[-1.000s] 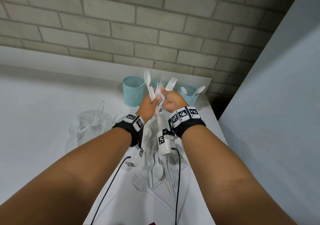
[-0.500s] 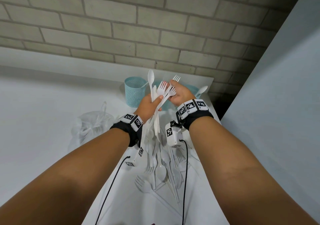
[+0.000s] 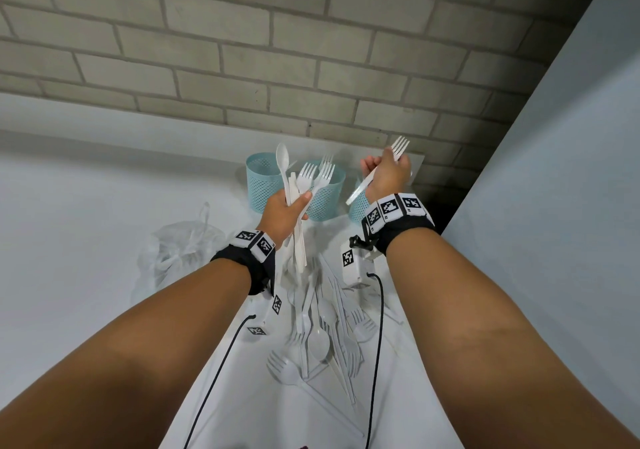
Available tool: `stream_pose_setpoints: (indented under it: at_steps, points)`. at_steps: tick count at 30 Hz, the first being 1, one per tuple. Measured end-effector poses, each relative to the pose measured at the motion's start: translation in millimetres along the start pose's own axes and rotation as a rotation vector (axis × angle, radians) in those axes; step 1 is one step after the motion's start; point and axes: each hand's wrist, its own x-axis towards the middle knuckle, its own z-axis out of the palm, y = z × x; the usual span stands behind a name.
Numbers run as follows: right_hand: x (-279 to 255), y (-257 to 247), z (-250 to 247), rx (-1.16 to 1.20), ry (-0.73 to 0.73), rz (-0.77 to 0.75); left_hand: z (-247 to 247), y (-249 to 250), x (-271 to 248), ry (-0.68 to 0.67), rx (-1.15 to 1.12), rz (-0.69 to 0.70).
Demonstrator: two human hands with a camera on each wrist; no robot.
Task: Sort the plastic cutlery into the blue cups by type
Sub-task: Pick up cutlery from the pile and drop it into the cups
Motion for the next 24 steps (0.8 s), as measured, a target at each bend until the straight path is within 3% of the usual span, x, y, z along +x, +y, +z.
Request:
stream_pose_setpoints:
  at_steps: [2,4,7,12,16,20,24]
  points:
    - [-2,9,-4,-0.176,-0.076,0.028,1,2,-1,0.003,-0.005,-0.011]
    - [-9,17,-7,-0.27,-0.191,0.169,4,6,-3,0.01,-0.024,-0.013]
    - [-18,29,-11,-0.23,-0.312,0.338,9,10,-6,0.025,-0.074,-0.008]
    - [-31,44,-12,-0.291,-0.459,0.421,12,12,-10,0.019,-0.134,-0.02]
    - [-35,44,-7,-0.269,-0.423,0.42,13,17,-15,-0.034,-0.221,-0.046]
    - [-32,35,-3,-0.279,-0.284,0.366,11,20,-15,-0.054,-0.213,-0.099]
    - [-29,26,-6,-0.133,-0.202,0.349,7,16,-13,-0.044,-0.241,-0.178]
